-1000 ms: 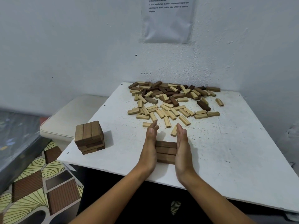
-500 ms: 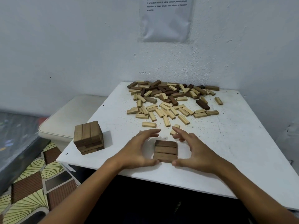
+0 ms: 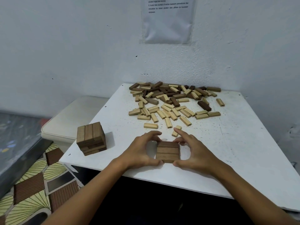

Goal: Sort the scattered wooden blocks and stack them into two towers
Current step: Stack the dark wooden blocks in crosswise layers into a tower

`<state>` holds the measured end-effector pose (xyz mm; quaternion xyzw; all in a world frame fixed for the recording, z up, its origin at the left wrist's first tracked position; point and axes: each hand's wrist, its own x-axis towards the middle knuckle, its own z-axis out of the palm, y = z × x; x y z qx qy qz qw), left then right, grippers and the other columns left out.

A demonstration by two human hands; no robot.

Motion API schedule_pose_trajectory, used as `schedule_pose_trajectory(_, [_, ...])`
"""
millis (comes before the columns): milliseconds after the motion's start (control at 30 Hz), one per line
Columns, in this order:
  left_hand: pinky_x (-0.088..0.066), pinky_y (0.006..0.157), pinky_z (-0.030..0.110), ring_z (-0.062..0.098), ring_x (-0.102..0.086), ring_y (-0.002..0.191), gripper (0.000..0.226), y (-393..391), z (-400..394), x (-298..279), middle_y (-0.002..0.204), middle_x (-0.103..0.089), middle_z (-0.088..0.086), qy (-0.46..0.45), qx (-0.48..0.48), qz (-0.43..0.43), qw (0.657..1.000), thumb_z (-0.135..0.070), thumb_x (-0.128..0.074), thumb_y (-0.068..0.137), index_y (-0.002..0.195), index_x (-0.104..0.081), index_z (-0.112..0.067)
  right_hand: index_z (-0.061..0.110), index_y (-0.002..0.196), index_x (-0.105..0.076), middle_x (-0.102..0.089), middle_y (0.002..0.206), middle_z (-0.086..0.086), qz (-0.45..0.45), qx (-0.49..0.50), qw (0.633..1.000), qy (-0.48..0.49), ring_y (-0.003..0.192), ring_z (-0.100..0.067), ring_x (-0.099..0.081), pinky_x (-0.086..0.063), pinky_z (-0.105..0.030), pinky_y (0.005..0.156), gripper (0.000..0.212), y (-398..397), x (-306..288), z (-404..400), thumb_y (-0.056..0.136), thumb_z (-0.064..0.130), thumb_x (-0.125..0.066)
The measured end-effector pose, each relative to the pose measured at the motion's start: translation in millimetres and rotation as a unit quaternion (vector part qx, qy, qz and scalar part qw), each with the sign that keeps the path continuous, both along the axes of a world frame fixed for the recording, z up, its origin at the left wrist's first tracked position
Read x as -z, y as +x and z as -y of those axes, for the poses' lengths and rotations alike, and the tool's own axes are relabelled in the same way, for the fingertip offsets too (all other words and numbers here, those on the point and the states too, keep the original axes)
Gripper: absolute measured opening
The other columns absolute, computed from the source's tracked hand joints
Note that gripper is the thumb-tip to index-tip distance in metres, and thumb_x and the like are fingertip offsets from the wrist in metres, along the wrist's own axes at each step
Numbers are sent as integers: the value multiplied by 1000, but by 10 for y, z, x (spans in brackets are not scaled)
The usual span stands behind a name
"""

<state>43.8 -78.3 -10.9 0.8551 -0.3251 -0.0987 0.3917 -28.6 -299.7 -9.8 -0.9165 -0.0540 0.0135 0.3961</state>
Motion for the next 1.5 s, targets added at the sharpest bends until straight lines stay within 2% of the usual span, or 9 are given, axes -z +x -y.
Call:
schedule_pose_trajectory(100, [-42,101,25,1,-53,118,85,12,-20,-122,120,-61,-10,-31,-7,10,999,-50,-76,54,131,-47,-31,50,144,-21,-53,126,17,22,-9,999,48,116,1,-46,-38,-18,82,102,73,-97,15,62,39,-80])
schedule_pose_trajectory(200, [-41,102,25,1,-54,116,81,44,-122,-296,119,-61,-10,-57,-33,37,997,-49,-77,54,127,-47,-34,52,138,-27,-56,123,17,42,-28,995,83,109,5,-49,-38,-14,78,95,199,-289,-59,61,36,-79])
schedule_pose_trajectory(333, [-44,101,28,1,-55,112,74,75,-381,-555,114,-63,-11,-81,-75,77,991,-38,-83,56,123,-52,-30,48,139,-33,-58,123,9,68,-62,990,107,113,-1,-52,-45,-21,80,95,443,-501,-282,60,31,-82])
schedule_pose_trajectory(533, [-46,98,28,4,-58,110,71,98,-976,-791,108,-65,-16,-84,-144,99,981,-47,-77,51,116,-52,-38,47,135,-36,-59,117,14,85,-134,979,129,109,2,-52,-42,-15,78,88,772,-707,-862,61,25,-79])
schedule_pose_trajectory(667, [-46,100,33,4,-59,110,75,149,-1367,-806,108,-67,-12,-78,-184,93,975,-43,-82,52,120,-55,-29,45,135,-38,-59,116,14,79,-175,972,134,112,-2,-53,-42,-17,81,87,975,-727,-1257,60,28,-78])
schedule_pose_trajectory(800, [-45,101,33,1,-58,111,76,210,-1684,-787,111,-67,-13,-62,-217,76,971,-44,-85,52,121,-55,-33,40,136,-38,-58,115,15,66,-200,968,133,113,-2,-52,-41,-17,81,88,1154,-706,-1568,59,29,-78])
schedule_pose_trajectory(1000, [-47,96,31,3,-58,110,78,319,-1930,-731,108,-66,-18,-36,-238,41,970,-48,-82,49,119,-55,-33,32,140,-38,-60,115,8,39,-217,967,130,110,-6,-52,-41,-17,78,87,1382,-599,-1830,68,13,-84])
schedule_pose_trajectory(1167, [-45,91,23,2,-58,109,72,352,-1983,-683,108,-66,-17,-37,-240,16,970,-50,-81,48,114,-53,-41,31,140,-38,-61,115,5,28,-218,967,128,112,-6,-51,-41,-8,72,91,1425,-554,-1902,59,28,-79])
schedule_pose_trajectory(1500, [-45,90,21,-1,-57,108,72,359,-1981,-592,110,-65,-16,-49,-230,-3,972,-49,-81,48,115,-55,-37,34,139,-38,-62,115,9,11,-214,970,116,115,-6,-50,-40,-19,78,91,1404,-513,-1885,58,30,-79])
